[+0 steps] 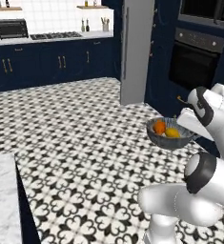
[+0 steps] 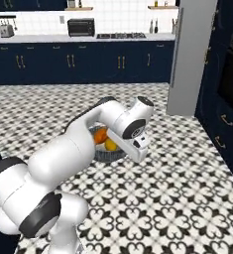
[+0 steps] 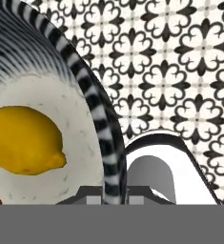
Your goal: Pick the chicken drumstick and lemon from their plates and place them in the bowl. Then put the bowl in the fridge.
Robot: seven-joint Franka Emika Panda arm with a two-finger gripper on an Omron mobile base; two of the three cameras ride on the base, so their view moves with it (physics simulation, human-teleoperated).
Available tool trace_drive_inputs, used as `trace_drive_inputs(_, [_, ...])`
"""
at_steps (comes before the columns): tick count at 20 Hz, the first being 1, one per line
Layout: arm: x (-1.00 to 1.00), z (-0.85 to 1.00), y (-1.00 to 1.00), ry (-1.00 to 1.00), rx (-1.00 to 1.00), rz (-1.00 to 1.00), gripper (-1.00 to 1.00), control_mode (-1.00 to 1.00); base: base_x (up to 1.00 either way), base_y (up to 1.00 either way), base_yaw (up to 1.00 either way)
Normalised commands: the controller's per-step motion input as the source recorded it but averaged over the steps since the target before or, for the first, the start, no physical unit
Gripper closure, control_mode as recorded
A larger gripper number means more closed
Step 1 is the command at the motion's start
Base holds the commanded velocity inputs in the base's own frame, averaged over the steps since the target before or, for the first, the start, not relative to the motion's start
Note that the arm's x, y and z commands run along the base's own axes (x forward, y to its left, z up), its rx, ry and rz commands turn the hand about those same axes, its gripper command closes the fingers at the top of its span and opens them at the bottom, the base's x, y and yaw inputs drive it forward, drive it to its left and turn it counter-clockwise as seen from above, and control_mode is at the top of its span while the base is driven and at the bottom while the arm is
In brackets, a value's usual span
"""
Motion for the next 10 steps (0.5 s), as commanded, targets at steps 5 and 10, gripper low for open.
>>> trace_drive_inputs(5, [0.0,0.0,0.0,0.0,0.0,0.0,1.0,1.0,1.0,-0.51,0.32])
trace_drive_inputs(10, [0.0,0.0,0.0,0.0,0.0,0.0,1.0,1.0,1.0,-0.43,0.17])
